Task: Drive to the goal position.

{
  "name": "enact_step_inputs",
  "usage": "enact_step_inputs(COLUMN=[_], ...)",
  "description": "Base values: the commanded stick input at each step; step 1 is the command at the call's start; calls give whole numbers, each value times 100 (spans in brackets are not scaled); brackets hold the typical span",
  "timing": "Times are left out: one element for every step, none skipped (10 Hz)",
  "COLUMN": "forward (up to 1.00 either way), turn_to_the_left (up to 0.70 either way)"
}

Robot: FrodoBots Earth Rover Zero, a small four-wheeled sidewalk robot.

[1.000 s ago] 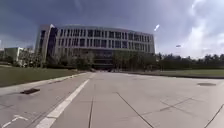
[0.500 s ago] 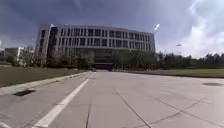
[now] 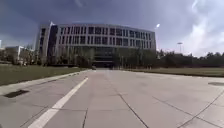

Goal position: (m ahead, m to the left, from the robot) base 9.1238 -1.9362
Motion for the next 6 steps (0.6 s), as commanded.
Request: enact_step_inputs(forward=[50,50,50,50,50,50], turn_to_the_left=[0,0,0,0,0,0])
